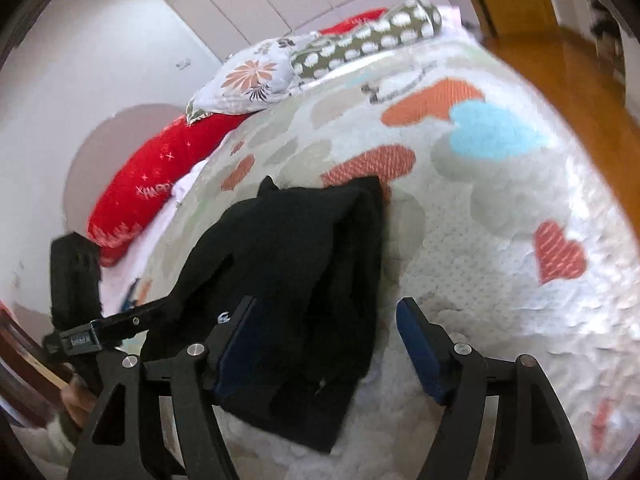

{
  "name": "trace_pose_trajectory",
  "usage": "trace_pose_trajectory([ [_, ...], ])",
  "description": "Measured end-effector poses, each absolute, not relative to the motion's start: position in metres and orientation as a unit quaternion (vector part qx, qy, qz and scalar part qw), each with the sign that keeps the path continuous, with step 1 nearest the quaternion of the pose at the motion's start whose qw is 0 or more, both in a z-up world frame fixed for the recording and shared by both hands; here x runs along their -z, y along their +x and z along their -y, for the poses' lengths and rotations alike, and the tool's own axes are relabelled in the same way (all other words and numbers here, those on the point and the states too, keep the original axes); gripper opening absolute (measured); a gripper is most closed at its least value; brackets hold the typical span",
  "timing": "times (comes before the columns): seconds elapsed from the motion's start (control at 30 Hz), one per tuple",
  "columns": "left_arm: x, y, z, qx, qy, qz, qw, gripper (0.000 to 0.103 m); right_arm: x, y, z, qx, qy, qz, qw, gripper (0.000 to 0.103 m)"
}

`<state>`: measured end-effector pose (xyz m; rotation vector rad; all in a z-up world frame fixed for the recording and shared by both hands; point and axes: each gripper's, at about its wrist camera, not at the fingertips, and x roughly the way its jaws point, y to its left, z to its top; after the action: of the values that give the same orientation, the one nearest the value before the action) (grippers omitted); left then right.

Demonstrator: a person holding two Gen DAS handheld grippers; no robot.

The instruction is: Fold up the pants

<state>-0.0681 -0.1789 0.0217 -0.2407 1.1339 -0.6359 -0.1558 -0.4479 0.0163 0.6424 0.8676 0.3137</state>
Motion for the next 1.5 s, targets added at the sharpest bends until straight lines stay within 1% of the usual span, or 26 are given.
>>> trace_pose_trajectory([
  [0.1, -0.019, -0.069, 0.19, 0.295, -0.097, -0.511, 0.801, 0.103, -0.012, -0.147, 0.443, -0.172, 0.318, -0.4, 0.842, 0.074],
  [0.13, -0.02, -0.07, 0.194, 0.297, -0.088, -0.509, 0.803, 0.103, -0.012, -0.145, 0.439, -0.179, 0.318, -0.4, 0.841, 0.072],
  [0.17, -0.02, -0.071, 0.198, 0.3, -0.079, -0.506, 0.805, 0.103, -0.014, -0.142, 0.435, -0.181, 0.311, -0.403, 0.841, 0.059],
  [0.2, -0.022, -0.071, 0.2, 0.304, -0.074, -0.502, 0.806, 0.101, -0.014, -0.141, 0.431, -0.185, 0.305, -0.405, 0.842, 0.048],
  [0.23, -0.025, -0.072, 0.201, 0.311, -0.074, -0.498, 0.806, 0.086, -0.018, -0.141, 0.429, -0.186, 0.298, -0.403, 0.845, 0.042],
  [0.27, -0.029, -0.072, 0.201, 0.318, -0.073, -0.495, 0.805, 0.078, -0.02, -0.142, 0.427, -0.184, 0.293, -0.401, 0.848, 0.037],
  [0.37, -0.043, -0.068, 0.195, 0.328, -0.07, -0.49, 0.805, 0.07, -0.044, -0.145, 0.424, -0.191, 0.281, -0.375, 0.863, 0.028],
  [0.53, -0.077, -0.048, 0.161, 0.301, -0.059, -0.453, 0.837, 0.069, -0.078, -0.126, 0.4, -0.218, 0.264, -0.346, 0.874, 0.026],
  [0.63, -0.086, -0.029, 0.136, 0.281, -0.061, -0.447, 0.847, 0.069, -0.084, -0.106, 0.383, -0.229, 0.263, -0.336, 0.875, 0.022],
  [0.73, -0.076, -0.01, 0.12, 0.259, -0.064, -0.453, 0.851, 0.069, -0.08, -0.083, 0.366, -0.23, 0.267, -0.333, 0.874, 0.022],
  [0.87, -0.034, 0.011, 0.116, 0.223, -0.064, -0.495, 0.837, 0.069, -0.058, -0.06, 0.347, -0.211, 0.254, -0.366, 0.87, 0.022],
  [0.9, -0.027, 0.013, 0.115, 0.22, -0.068, -0.5, 0.835, 0.077, -0.049, -0.055, 0.344, -0.198, 0.246, -0.38, 0.869, 0.023],
  [0.93, -0.022, 0.014, 0.111, 0.22, -0.086, -0.502, 0.832, 0.083, -0.043, -0.052, 0.342, -0.186, 0.237, -0.39, 0.87, 0.028],
  [0.97, -0.021, 0.014, 0.107, 0.218, -0.099, -0.5, 0.832, 0.083, -0.039, -0.051, 0.341, -0.168, 0.225, -0.404, 0.871, 0.036],
  [1.0, -0.022, 0.012, 0.105, 0.214, -0.104, -0.499, 0.833, 0.084, -0.039, -0.053, 0.342, -0.164, 0.223, -0.407, 0.87, 0.039],
  [1.07, -0.026, 0.009, 0.104, 0.199, -0.09, -0.497, 0.84, 0.087, -0.048, -0.062, 0.346, -0.157, 0.214, -0.4, 0.877, 0.039],
  [1.17, -0.037, 0.003, 0.107, 0.179, -0.065, -0.486, 0.853, 0.087, -0.067, -0.07, 0.344, -0.134, 0.174, -0.39, 0.895, 0.041],
  [1.3, -0.051, -0.009, 0.111, 0.16, -0.032, -0.456, 0.875, 0.087, -0.088, -0.081, 0.33, -0.155, 0.157, -0.366, 0.904, 0.041],
  [1.4, -0.054, -0.015, 0.109, 0.152, -0.034, -0.453, 0.878, 0.087, -0.091, -0.087, 0.309, -0.176, 0.136, -0.364, 0.904, 0.042],
  [1.5, -0.053, -0.027, 0.112, 0.143, -0.017, -0.44, 0.886, 0.087, -0.079, -0.084, 0.288, -0.166, 0.09, -0.383, 0.904, 0.043],
])
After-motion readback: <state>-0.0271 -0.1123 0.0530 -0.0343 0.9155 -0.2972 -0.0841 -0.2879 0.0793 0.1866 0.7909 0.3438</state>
